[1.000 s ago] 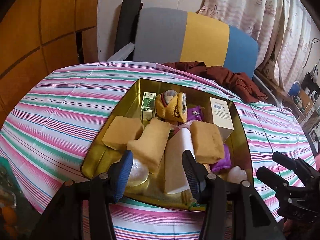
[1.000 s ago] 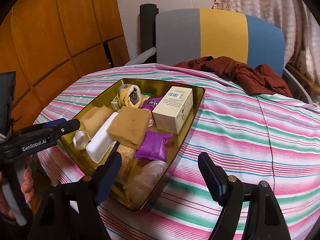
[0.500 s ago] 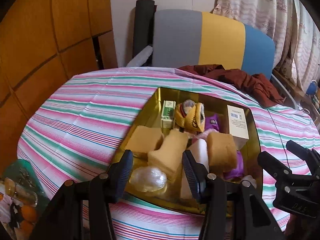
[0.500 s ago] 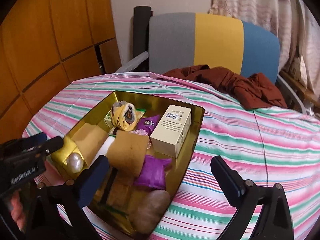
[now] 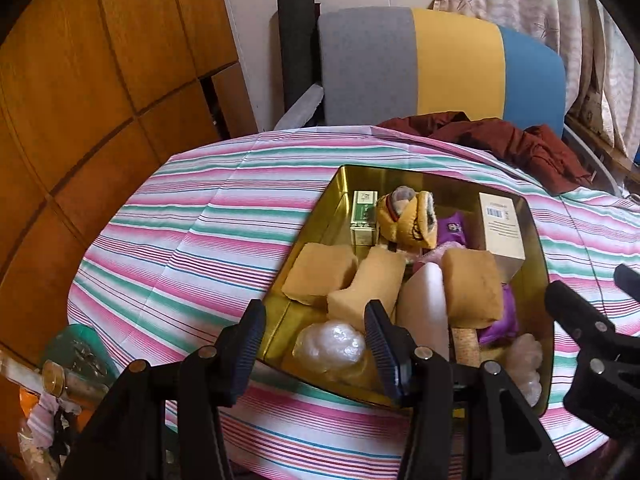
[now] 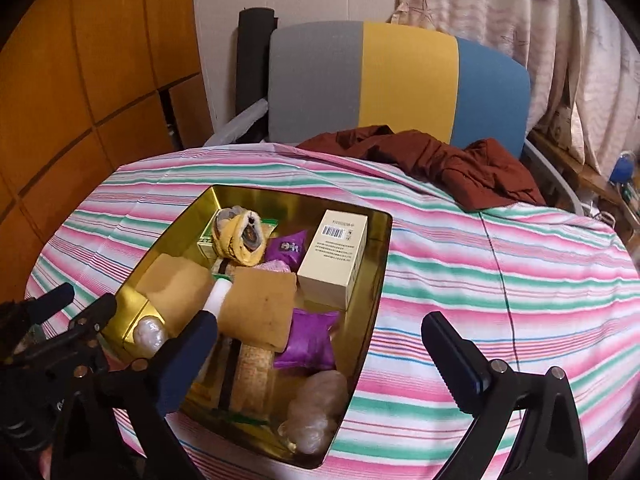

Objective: Organize objects

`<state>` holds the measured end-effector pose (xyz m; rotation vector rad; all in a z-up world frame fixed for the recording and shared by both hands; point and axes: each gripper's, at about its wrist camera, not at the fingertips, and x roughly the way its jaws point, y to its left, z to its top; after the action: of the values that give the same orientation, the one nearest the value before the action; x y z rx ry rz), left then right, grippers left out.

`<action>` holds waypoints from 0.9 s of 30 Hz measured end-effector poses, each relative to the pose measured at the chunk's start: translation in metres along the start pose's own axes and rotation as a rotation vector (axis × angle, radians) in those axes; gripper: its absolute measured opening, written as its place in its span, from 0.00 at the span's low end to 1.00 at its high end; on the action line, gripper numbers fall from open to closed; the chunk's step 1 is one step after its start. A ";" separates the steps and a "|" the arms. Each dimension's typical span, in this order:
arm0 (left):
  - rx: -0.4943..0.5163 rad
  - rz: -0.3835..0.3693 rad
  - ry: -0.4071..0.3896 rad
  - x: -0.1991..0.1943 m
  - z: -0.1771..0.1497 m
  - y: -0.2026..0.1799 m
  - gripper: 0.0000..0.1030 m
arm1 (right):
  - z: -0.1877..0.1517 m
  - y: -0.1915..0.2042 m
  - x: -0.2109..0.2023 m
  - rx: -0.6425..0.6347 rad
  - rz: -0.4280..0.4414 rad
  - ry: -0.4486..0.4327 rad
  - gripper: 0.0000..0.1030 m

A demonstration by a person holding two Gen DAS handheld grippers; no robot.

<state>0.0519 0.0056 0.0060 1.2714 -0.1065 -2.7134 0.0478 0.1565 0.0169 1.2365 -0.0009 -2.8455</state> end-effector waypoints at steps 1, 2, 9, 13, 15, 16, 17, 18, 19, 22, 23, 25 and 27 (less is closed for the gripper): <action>-0.002 -0.002 -0.001 -0.001 0.000 0.000 0.50 | 0.000 0.000 0.000 0.008 0.000 0.004 1.00; -0.002 -0.001 -0.007 -0.002 0.000 0.000 0.50 | -0.001 0.000 0.001 0.017 -0.006 0.010 1.00; -0.008 0.003 -0.005 -0.005 0.003 0.001 0.50 | -0.002 -0.002 -0.002 0.061 -0.022 0.003 1.00; -0.018 -0.008 0.006 -0.004 0.003 0.004 0.50 | -0.003 -0.001 -0.001 0.075 -0.013 0.013 1.00; -0.018 -0.014 0.011 -0.004 0.002 0.003 0.50 | -0.003 0.001 -0.001 0.071 -0.012 0.014 1.00; -0.015 -0.013 0.012 -0.004 0.002 0.002 0.50 | -0.004 0.002 -0.001 0.068 -0.014 0.013 1.00; -0.011 -0.009 0.011 -0.005 0.002 0.001 0.50 | -0.004 0.004 -0.001 0.063 -0.017 0.010 1.00; -0.009 -0.007 0.012 -0.004 0.001 0.001 0.50 | -0.004 0.005 -0.001 0.061 -0.020 0.009 1.00; -0.008 -0.007 0.014 -0.005 0.001 0.001 0.50 | -0.004 0.005 -0.001 0.060 -0.027 0.007 1.00; -0.007 -0.022 0.017 -0.004 0.002 0.000 0.50 | -0.003 0.004 0.000 0.072 -0.045 0.010 1.00; -0.008 -0.029 0.019 -0.004 0.002 0.001 0.50 | -0.002 0.004 0.001 0.078 -0.046 0.013 1.00; -0.009 -0.035 0.023 -0.004 0.002 0.001 0.50 | -0.001 0.004 0.002 0.083 -0.055 0.015 1.00; -0.008 -0.038 0.024 -0.005 0.002 0.001 0.50 | 0.001 0.005 0.003 0.076 -0.055 0.013 1.00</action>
<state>0.0534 0.0058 0.0108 1.3171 -0.0701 -2.7261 0.0453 0.1511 0.0153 1.2881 -0.0769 -2.9096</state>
